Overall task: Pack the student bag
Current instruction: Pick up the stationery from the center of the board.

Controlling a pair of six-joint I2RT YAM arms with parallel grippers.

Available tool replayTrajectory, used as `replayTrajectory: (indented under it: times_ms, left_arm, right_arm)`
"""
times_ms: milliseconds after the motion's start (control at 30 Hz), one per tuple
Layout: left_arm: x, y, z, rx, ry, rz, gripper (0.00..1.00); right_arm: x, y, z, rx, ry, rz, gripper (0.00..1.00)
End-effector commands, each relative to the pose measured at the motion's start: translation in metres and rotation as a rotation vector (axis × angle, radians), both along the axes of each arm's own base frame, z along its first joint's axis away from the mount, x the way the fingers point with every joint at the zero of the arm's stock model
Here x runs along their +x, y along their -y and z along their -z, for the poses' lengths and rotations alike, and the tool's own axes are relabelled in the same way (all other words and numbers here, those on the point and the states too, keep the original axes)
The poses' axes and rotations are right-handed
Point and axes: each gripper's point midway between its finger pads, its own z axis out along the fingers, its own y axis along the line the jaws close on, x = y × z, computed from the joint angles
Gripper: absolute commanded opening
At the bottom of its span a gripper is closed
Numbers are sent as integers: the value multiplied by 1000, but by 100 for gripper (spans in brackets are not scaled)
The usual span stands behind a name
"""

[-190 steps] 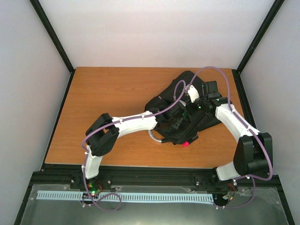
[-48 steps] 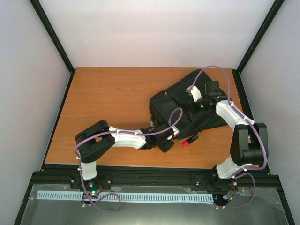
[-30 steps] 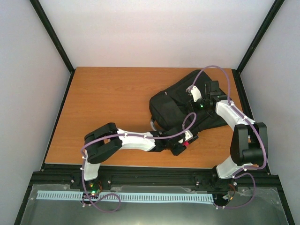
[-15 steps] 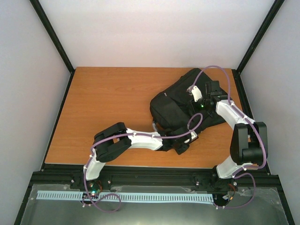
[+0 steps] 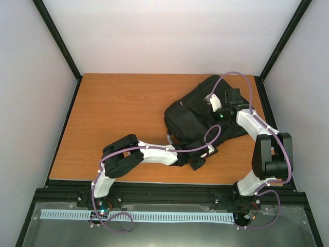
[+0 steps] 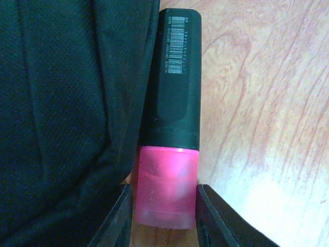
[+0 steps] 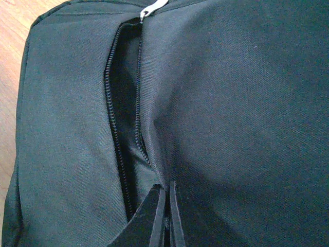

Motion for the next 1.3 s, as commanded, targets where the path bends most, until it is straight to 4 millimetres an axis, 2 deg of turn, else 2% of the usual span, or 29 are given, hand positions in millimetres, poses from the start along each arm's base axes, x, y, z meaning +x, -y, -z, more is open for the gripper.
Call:
replayTrajectory:
  times_ms: [0,100,233,400,533,600,667,733,933,1133,1267]
  left_arm:
    - [1,-9,-5,29,8,-9,34]
    - [-5,-29,-12,45,-8,-37,32]
    - [-24,-68,-15,55,-69,-90,32]
    - [-48,-124,1,168,-160,-158,32]
    - [-66,-155,15,215,-224,-200,33]
    - [-76,-163,18,220,-262,-200,39]
    - [-76,-165,15,222,-262,-210,51]
    - [-70,-160,5,214,-241,-216,56]
    - [-55,-145,-13,275,-203,-232,57]
    - [-45,-129,-13,309,-176,-201,58]
    - [-37,-117,-10,317,-172,-196,56]
  right_arm:
    - [-7,-6,-1,25,-35,-23,3]
    - [-8,-6,-1,29,-35,-25,3]
    - [-8,-8,-2,38,-36,-31,3]
    - [-9,-9,-3,50,-40,-36,3]
    - [-10,-10,-2,55,-49,-36,3]
    - [-10,-10,-2,57,-50,-37,3]
    - [-10,-10,-1,58,-54,-37,3]
    - [-10,-11,-1,59,-53,-38,3]
    - [-10,-11,1,64,-63,-37,3]
    - [-11,-11,-4,67,-52,-37,3]
    - [-13,-14,-19,90,-23,-40,3]
